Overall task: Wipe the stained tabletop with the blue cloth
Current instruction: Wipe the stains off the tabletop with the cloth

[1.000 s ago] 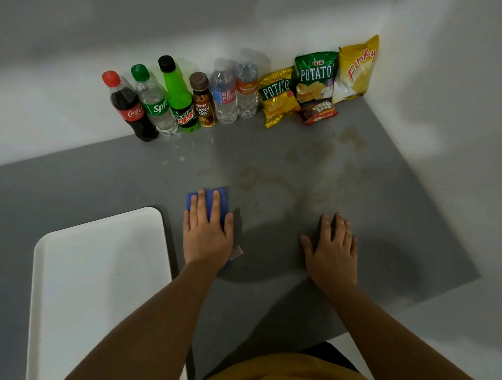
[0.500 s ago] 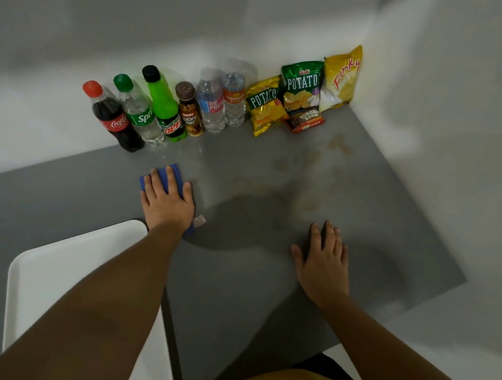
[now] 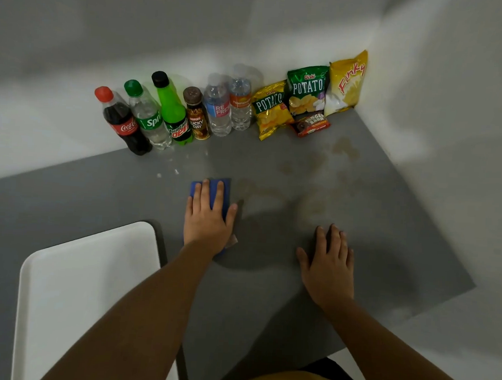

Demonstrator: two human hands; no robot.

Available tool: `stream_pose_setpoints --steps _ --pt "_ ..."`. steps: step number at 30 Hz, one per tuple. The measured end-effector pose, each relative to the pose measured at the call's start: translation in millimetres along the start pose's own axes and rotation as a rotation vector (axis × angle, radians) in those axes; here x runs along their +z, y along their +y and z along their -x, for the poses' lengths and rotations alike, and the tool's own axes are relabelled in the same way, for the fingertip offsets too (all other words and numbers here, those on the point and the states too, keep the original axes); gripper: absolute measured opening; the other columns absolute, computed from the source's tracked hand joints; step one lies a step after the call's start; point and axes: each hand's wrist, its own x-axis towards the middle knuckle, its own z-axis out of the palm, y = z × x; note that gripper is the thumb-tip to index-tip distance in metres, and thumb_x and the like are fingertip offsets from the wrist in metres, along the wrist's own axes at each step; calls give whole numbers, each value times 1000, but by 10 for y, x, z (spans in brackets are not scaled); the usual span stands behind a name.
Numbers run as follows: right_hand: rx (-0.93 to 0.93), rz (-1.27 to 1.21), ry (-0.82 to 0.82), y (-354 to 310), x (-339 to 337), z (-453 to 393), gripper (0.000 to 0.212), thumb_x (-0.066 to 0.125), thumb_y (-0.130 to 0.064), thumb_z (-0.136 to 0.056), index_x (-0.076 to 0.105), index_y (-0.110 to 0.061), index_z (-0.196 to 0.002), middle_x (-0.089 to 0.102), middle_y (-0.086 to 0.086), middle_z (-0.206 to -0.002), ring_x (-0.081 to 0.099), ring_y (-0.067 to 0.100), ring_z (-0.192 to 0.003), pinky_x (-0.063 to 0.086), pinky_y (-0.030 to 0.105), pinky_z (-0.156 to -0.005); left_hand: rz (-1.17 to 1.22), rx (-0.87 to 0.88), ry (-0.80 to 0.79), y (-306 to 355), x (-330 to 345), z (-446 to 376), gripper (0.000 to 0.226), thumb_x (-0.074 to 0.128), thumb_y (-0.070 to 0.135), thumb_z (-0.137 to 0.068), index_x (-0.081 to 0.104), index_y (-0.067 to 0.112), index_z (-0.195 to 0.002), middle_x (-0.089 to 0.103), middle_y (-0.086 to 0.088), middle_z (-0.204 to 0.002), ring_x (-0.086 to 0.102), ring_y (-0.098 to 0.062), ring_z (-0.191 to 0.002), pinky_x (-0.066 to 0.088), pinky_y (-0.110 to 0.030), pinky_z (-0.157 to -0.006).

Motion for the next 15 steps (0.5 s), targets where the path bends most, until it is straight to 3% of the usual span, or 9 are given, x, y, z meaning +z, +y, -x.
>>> stream_pose_setpoints --steps 6,15 --pt "-6 2 -11 8 34 5 80 16 -66 -100 8 -16 -162 0 15 -170 -4 33 -157 4 51 -126 18 8 73 -101 103 295 70 16 65 -101 15 27 -160 16 -8 -167 14 -28 -154 17 -45 -124" --pt "-8 2 -23 34 -1 3 79 20 -66 -102 9 -16 -163 2 15 -170 -2 33 -157 4 50 -126 24 -28 26 -330 -16 -374 69 8 65 -99 3 33 -160 9 -5 -168 5 -26 -155 7 -44 -125"
